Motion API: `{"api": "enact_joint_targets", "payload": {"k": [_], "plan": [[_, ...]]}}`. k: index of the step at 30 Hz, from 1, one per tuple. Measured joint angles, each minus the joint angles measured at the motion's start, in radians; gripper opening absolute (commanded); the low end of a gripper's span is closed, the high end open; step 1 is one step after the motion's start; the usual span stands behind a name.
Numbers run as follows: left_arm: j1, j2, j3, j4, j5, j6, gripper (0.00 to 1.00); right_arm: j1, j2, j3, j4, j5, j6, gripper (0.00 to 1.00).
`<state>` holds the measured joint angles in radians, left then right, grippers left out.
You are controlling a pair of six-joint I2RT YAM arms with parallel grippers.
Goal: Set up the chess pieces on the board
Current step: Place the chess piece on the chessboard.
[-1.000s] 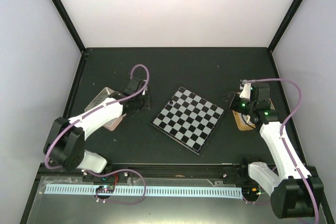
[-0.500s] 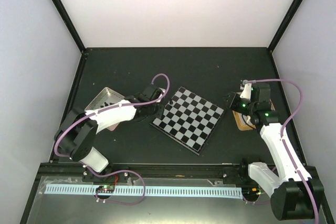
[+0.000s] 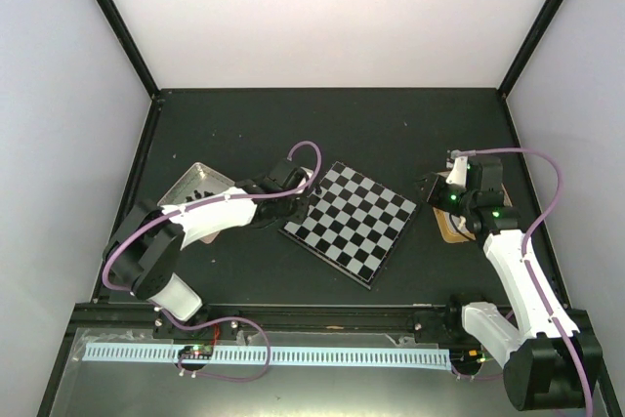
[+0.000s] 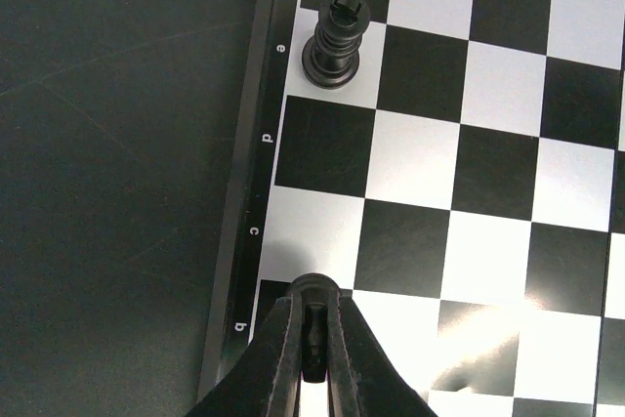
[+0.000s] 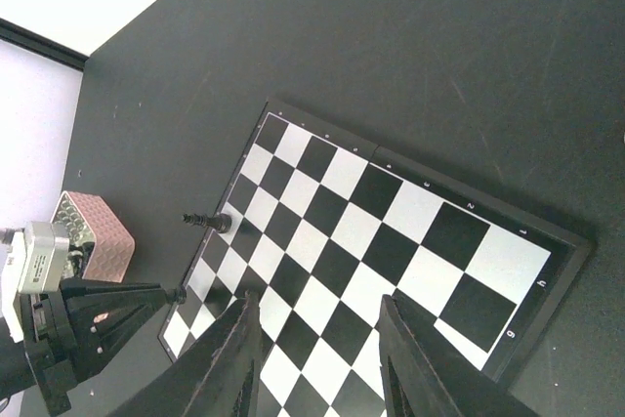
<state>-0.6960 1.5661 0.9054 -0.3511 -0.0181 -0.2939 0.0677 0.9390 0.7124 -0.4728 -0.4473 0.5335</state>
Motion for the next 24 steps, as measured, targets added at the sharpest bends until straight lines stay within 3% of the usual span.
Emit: {"api": "enact_joint_targets", "payload": {"k": [24], "plan": [[0.000, 0.020, -0.014, -0.018, -0.011, 0.029, 0.09, 0.000, 0.000, -0.006, 0.000, 0.000, 0.000, 0.35]]}}
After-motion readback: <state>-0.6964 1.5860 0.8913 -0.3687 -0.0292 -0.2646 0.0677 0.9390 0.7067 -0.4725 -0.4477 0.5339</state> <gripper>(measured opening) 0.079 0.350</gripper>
